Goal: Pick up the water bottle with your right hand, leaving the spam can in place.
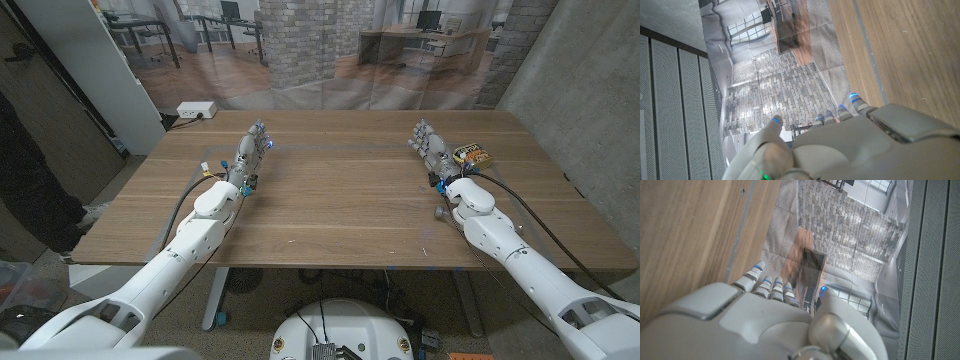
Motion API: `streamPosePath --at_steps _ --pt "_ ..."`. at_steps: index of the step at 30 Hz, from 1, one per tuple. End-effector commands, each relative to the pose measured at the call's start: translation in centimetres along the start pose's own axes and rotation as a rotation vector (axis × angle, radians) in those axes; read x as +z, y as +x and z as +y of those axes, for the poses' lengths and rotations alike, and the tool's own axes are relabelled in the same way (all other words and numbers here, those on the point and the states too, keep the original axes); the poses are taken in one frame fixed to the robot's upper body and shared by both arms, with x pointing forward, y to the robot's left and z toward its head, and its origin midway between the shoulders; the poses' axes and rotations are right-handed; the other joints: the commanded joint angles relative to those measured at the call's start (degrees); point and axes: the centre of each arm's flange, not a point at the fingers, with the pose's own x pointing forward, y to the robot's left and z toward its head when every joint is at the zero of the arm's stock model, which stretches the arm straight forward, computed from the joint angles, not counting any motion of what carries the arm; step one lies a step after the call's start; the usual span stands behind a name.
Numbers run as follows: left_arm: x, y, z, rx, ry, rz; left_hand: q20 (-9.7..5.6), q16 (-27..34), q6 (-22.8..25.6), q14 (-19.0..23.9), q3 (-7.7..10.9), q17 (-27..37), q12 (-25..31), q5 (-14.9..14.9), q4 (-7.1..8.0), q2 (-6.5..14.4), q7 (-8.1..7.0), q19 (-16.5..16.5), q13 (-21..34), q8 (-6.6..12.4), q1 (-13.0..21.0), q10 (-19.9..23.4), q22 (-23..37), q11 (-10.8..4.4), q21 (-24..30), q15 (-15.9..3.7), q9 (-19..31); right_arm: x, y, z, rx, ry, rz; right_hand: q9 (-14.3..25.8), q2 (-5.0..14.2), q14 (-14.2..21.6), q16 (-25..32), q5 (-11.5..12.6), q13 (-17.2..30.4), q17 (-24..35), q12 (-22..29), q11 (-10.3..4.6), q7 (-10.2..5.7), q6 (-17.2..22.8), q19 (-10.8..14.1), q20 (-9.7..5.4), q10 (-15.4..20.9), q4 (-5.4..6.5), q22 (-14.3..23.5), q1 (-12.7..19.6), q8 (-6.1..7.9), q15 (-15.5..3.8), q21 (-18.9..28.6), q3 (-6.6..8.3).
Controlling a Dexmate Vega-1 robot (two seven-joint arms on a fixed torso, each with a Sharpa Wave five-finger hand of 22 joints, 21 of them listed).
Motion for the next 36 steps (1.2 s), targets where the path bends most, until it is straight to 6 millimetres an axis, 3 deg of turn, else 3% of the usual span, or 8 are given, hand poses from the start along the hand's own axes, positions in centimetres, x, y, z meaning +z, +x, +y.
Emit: streamPosePath --at_steps 1,13,36 --pt "-0.5 0.2 0.1 -0.005 0.01 0.015 0.11 0.4 -12.07 -12.76 0.41 0.19 0.28 0.33 0.03 2.08 -0.02 -7.57 0.21 0.25 0.05 -11.09 0.2 -0.14 0.27 0.09 0.21 0.0 0.2 -0.1 -0.011 0.012 -0.008 0.13 -0.25 -0.26 0.43 0.33 0.08 0.09 0.23 0.59 0.66 -0.1 0.31 -0.43 0.07 -0.17 0.31 0.5 0.39 0.27 0.28 0.38" --pt "-0.8 0.4 0.1 -0.005 0.007 0.023 0.36 0.5 -11.54 -12.49 0.34 0.19 0.4 0.31 0.02 2.09 -0.13 -7.36 0.21 0.43 0.06 -10.81 0.22 0.05 0.2 0.36 0.23 0.6 -0.3 -0.5 -0.024 -0.005 -0.04 0.13 -0.86 0.59 0.6 0.18 0.08 -0.03 0.43 1.27 1.35 0.61 0.9 0.62 0.81 -0.87 0.3 0.93 0.64 1.45 0.44 0.39" --pt "-1.0 0.8 0.0 -0.009 0.011 0.028 0.52 0.48 -11.4 -12.39 0.22 0.2 0.42 0.26 -0.02 2.05 -0.04 -7.25 0.22 0.41 0.09 -10.73 0.24 -0.03 0.01 0.52 0.25 2.5 -1.1 -1.1 -0.041 -0.125 -0.084 0.12 -1.42 1.17 0.54 0.04 0.08 -0.13 0.51 1.47 1.79 1.35 1.31 1.06 1.53 -2.14 0.28 1.96 0.75 1.76 0.45 0.59"
